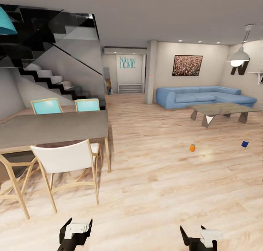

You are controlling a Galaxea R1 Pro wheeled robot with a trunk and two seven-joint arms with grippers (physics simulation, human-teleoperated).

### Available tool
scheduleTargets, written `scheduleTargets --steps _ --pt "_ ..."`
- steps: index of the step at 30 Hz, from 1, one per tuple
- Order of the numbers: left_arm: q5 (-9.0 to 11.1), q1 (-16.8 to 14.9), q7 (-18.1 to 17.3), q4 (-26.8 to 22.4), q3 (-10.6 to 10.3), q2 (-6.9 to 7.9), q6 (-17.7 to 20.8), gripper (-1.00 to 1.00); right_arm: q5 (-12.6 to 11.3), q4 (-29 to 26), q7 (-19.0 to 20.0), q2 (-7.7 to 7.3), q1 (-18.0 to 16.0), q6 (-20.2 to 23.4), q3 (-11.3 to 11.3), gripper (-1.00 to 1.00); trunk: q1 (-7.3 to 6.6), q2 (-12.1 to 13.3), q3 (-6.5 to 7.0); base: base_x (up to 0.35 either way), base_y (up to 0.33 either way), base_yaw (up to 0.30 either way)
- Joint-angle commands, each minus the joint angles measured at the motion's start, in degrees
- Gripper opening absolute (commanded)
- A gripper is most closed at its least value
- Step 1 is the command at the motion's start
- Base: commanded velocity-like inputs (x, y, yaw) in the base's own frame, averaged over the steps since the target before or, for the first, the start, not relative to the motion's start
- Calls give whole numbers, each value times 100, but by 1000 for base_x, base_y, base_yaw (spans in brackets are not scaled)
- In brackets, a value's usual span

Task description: Put the three can of soda from the living room inside the tash can in the kitchen.

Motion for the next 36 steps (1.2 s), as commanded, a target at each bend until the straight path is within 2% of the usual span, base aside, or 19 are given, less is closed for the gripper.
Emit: scheduleTargets --steps 1,7,14,22,36 --pt "0 0 0 3 0 0 0 100 -1 2 -1 0 0 0 0 100 0 0 2 142 299 -170" --pt "-5 0 2 15 -4 0 0 100 -5 0 -6 0 0 2 -3 100 0 0 17 194 256 -208" --pt "-8 0 7 20 -8 0 0 100 -5 0 -7 0 0 2 -8 100 0 0 38 251 30 -237" --pt "-17 0 10 19 -9 0 0 100 -6 0 4 0 0 -3 -23 100 0 0 58 172 -205 -185" --pt "-18 0 9 22 -9 0 0 100 -5 0 12 -1 0 -16 -45 100 0 0 62 110 -269 -21"
